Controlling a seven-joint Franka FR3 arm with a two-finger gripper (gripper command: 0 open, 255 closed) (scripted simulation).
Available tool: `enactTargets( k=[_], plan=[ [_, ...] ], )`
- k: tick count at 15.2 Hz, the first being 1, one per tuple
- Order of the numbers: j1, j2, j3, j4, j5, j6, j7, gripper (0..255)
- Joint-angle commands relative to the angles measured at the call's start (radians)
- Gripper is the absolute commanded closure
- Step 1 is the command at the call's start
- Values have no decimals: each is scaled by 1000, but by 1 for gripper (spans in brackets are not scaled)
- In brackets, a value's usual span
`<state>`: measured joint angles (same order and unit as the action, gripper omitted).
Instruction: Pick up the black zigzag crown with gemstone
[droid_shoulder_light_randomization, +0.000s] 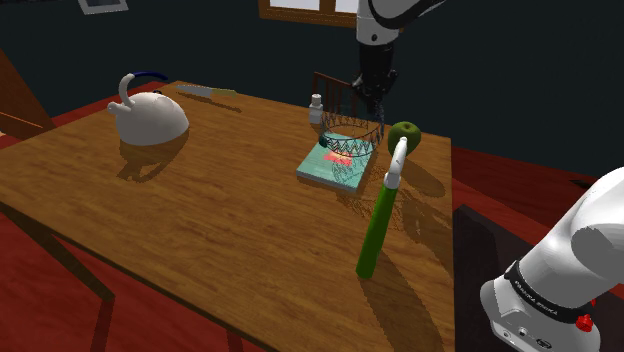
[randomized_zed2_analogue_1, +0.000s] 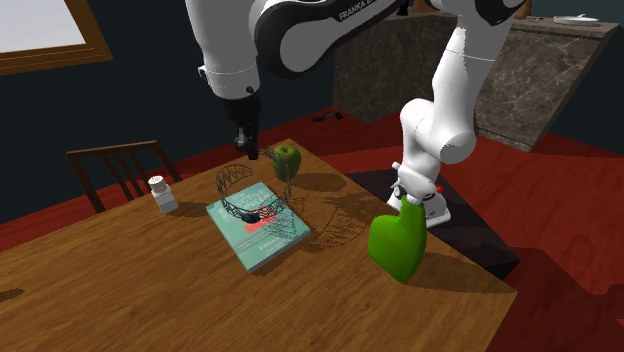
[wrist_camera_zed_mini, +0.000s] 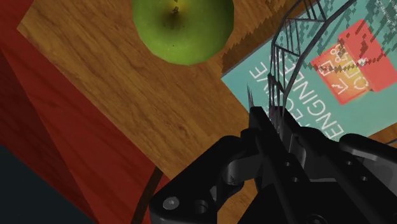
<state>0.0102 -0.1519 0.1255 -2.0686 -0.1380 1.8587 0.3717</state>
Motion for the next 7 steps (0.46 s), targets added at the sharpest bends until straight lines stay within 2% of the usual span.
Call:
enactTargets(
  k=[1, 7],
  plan=[
    [1, -3, 1, 23, 2, -26, -3, 255],
    [1, -8, 1, 73, 4, -81, -10, 255]
  ],
)
